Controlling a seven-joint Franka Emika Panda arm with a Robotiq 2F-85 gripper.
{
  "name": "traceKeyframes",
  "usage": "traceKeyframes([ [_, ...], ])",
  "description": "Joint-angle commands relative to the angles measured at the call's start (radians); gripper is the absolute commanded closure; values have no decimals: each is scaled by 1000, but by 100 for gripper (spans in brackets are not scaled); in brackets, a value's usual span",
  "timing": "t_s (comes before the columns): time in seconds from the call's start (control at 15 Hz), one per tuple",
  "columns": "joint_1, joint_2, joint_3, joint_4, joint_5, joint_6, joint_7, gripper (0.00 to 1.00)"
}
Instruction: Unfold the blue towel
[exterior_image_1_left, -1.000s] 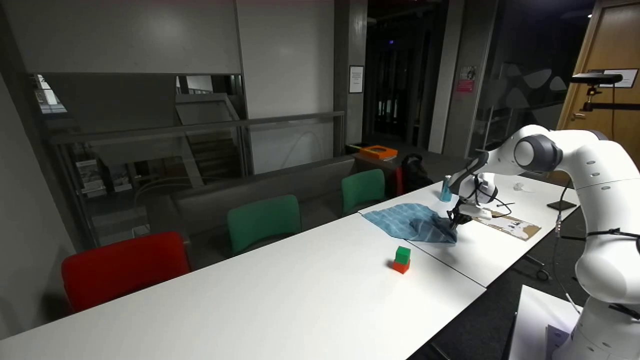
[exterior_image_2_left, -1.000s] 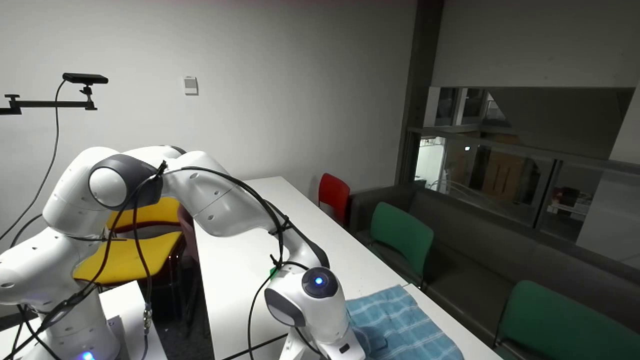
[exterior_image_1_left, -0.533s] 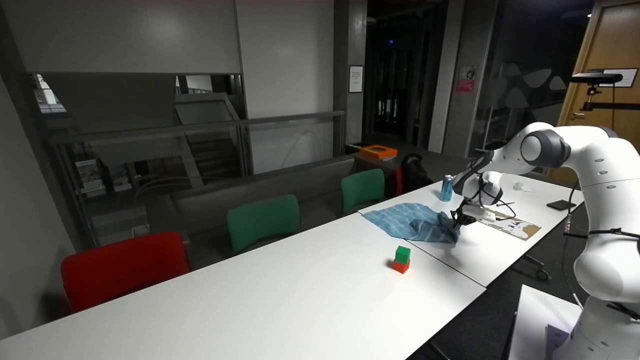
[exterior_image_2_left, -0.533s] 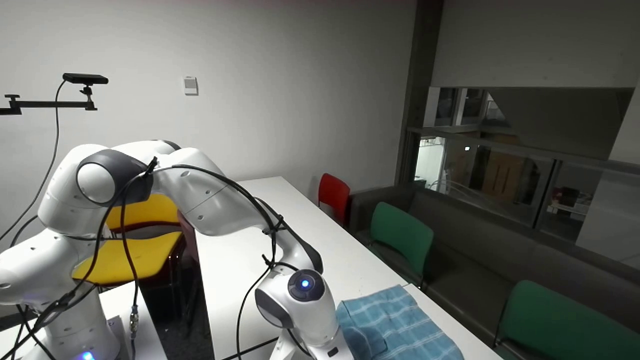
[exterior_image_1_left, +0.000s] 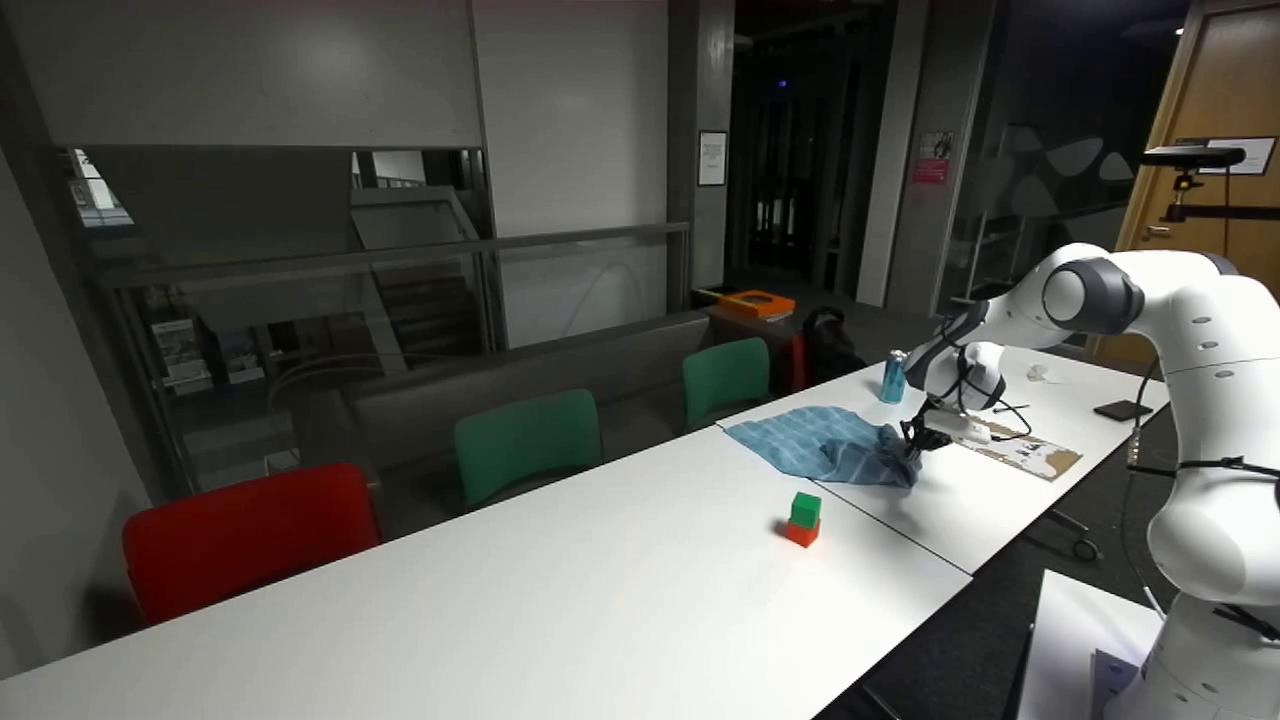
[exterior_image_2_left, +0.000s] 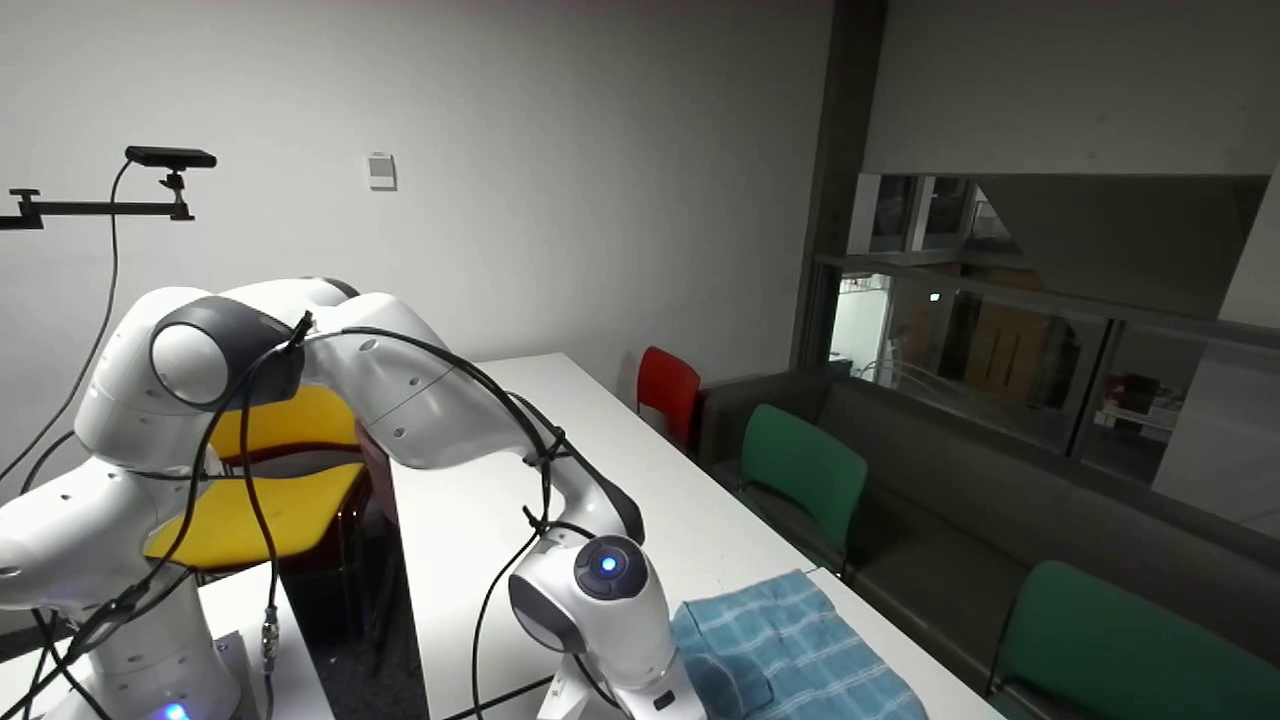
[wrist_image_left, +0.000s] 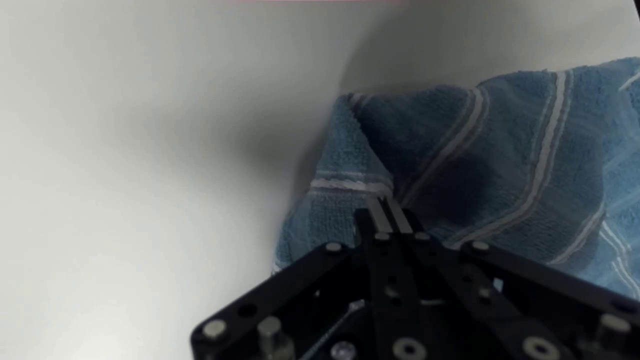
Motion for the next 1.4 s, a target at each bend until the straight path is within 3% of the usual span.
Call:
traceKeyframes([
  [0.0, -7, 2, 5, 4, -12, -4, 10, 100],
  [0.8, -201, 80, 30, 116, 140, -106, -17, 100],
  [1.33, -226, 79, 38, 82, 212, -167, -15, 100],
])
